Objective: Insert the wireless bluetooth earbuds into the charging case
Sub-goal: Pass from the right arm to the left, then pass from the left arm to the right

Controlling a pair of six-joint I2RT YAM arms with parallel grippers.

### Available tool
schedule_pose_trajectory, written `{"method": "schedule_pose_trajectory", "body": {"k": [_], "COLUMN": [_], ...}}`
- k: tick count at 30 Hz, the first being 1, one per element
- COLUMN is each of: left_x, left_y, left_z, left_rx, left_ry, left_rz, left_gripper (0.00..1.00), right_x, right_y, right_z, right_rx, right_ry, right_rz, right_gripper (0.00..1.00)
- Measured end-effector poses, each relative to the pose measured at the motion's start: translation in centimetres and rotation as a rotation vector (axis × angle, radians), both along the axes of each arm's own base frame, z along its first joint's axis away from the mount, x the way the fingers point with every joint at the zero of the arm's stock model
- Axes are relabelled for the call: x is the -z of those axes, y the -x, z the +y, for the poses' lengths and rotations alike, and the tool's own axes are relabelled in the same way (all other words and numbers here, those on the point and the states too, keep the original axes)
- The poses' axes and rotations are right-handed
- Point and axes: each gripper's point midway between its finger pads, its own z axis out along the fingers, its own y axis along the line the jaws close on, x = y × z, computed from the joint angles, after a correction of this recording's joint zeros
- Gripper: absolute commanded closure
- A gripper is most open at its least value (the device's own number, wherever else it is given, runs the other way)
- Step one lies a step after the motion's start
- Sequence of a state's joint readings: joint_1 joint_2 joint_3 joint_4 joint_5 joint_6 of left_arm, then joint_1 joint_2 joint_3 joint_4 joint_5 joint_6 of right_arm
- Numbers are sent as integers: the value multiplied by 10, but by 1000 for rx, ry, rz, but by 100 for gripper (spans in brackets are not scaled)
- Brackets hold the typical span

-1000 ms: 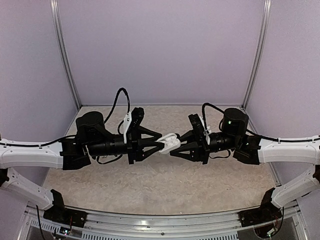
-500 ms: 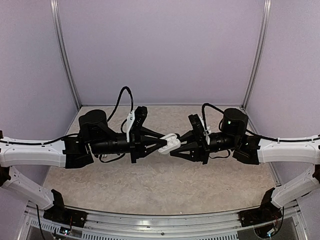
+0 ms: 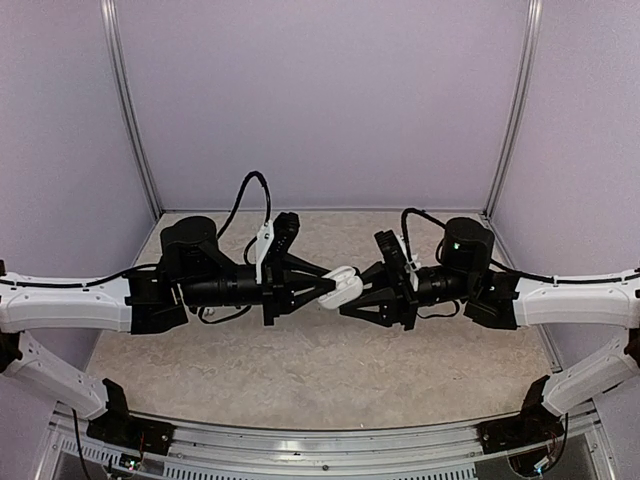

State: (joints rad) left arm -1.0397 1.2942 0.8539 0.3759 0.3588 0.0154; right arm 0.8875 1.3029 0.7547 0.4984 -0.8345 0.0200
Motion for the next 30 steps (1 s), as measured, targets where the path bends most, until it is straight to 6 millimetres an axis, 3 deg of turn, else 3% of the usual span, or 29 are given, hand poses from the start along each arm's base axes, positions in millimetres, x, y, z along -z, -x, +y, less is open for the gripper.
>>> {"method": "schedule_pose_trajectory", "body": {"k": [13, 22, 27, 30], "left_x": [6, 5, 9, 10], "left_y": [-1, -3, -4, -4], "left_z": [-1, -5, -4, -3], "left_rx": [-11, -56, -68, -69], "left_ry": [-39, -95, -119, -123], "left_rz": [-43, -119, -132, -138], "left_gripper": [93, 94, 94, 94], "right_x": [10, 7, 12, 12], "right_y": [1, -4, -5, -5], "right_z": [2, 7, 8, 8], "right_rx": [-11, -5, -4, -4], "right_ry": [38, 67, 84, 85], "right_rz": [40, 91, 111, 111], "right_gripper": [59, 73, 73, 67]}}
